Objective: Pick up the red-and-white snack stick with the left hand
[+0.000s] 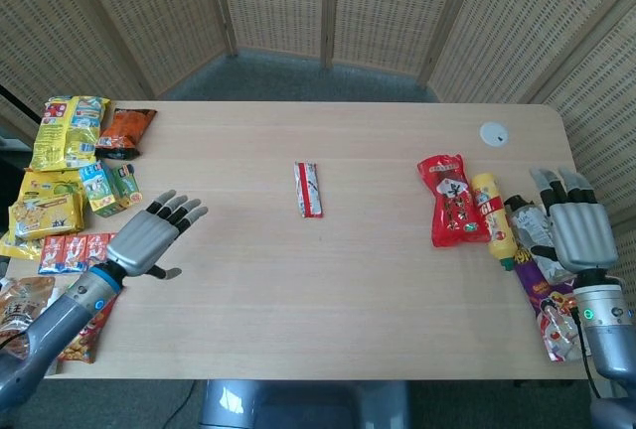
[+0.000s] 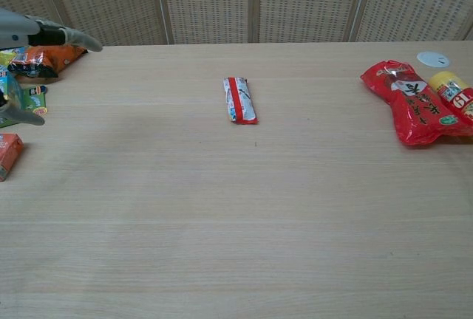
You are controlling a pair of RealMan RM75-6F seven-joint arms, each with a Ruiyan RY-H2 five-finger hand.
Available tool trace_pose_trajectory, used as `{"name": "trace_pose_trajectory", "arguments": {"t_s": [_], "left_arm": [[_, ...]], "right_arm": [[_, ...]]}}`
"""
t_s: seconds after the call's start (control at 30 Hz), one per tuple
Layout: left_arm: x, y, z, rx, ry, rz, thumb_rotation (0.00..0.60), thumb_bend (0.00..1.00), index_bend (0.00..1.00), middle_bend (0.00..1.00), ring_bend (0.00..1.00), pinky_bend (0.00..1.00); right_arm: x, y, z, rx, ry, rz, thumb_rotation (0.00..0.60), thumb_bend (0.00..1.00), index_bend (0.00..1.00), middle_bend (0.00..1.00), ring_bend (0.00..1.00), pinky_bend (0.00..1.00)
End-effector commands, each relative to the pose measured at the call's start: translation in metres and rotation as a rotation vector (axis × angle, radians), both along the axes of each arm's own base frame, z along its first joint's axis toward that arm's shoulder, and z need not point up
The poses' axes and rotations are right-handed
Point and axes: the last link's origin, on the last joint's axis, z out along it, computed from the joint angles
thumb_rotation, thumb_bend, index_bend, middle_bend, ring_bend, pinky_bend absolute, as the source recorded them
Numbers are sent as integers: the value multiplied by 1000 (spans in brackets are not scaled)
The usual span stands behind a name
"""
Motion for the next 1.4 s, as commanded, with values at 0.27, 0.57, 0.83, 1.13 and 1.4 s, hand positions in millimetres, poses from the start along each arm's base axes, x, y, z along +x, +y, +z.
{"name": "trace_pose_trajectory", "arguments": {"t_s": [0.27, 0.57, 0.83, 1.13, 1.4], "left_arm": [[24, 49, -50, -71, 11, -9, 492, 218, 0, 0, 0, 0], [51, 81, -91, -83, 55, -81, 388, 218, 0, 0, 0, 0], [78, 106, -127, -109, 56, -100, 357, 218, 0, 0, 0, 0], [100, 125, -167, -132, 68, -112, 355, 217, 0, 0, 0, 0], [119, 137, -200, -144, 52, -100, 355, 218, 0, 0, 0, 0]], "right_arm": [[-3, 6, 13, -20, 9, -7, 517, 328, 0, 0, 0, 0], [-4, 6, 21, -27, 10, -7, 515, 326, 0, 0, 0, 0], [-2, 6, 29, -34, 13, -2, 517, 327, 0, 0, 0, 0], [-1, 5, 39, -49, 17, -7, 512, 327, 0, 0, 0, 0], [-6, 7, 48, -66, 21, -26, 513, 326, 0, 0, 0, 0]]}}
